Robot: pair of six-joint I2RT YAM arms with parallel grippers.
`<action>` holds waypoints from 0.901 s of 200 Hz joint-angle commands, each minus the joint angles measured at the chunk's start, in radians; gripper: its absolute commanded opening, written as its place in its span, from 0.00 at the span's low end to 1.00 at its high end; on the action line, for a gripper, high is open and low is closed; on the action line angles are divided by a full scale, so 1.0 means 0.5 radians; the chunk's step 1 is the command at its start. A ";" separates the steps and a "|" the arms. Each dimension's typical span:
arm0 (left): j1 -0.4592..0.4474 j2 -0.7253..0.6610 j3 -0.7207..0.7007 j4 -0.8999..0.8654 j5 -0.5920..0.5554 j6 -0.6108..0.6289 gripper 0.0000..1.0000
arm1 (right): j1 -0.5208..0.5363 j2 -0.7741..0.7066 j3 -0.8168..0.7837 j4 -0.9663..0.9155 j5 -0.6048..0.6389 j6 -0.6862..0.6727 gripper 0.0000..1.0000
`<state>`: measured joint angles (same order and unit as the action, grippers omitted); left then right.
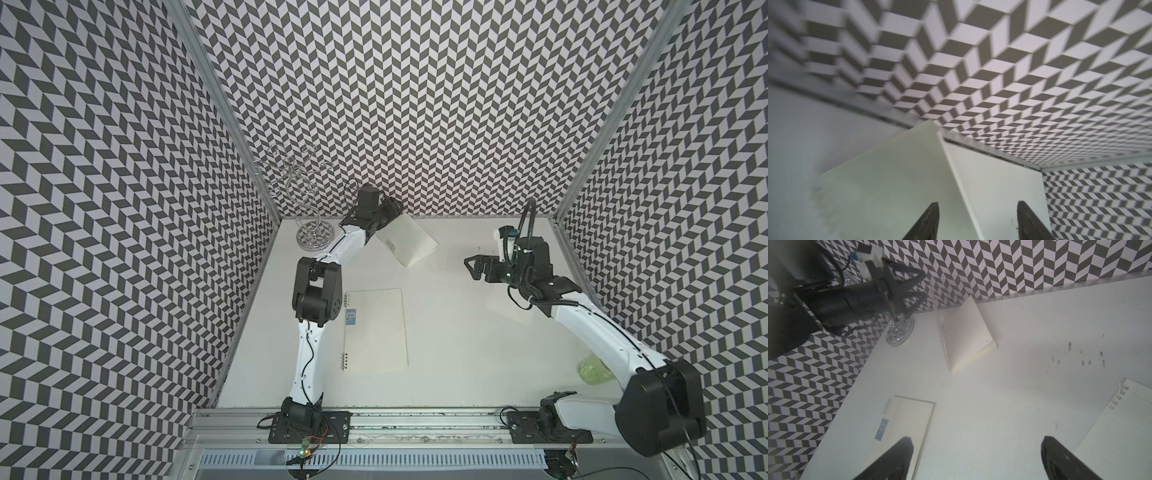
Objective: Tear off pages from different notebooks
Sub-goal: Close the notebook at the center of the board, then move the notebook to the center of the board.
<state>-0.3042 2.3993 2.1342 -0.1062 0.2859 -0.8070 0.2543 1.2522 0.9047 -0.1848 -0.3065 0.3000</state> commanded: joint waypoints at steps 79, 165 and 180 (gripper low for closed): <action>0.139 -1.568 -1.787 -0.207 -0.408 0.287 0.99 | 0.299 0.062 -0.227 0.177 -0.384 -0.186 1.00; 0.351 -2.456 -3.251 -0.037 -0.070 0.085 0.99 | 0.547 0.184 -0.398 0.217 -0.260 -0.072 1.00; 0.325 -2.467 -3.294 -0.015 -0.010 0.051 0.99 | 0.599 0.209 -0.413 0.252 -0.293 -0.026 1.00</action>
<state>-0.1295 1.1824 0.4946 -0.1902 0.1818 -0.7555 0.5152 1.3361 0.7082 -0.1108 -0.4599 0.2459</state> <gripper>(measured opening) 0.990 0.998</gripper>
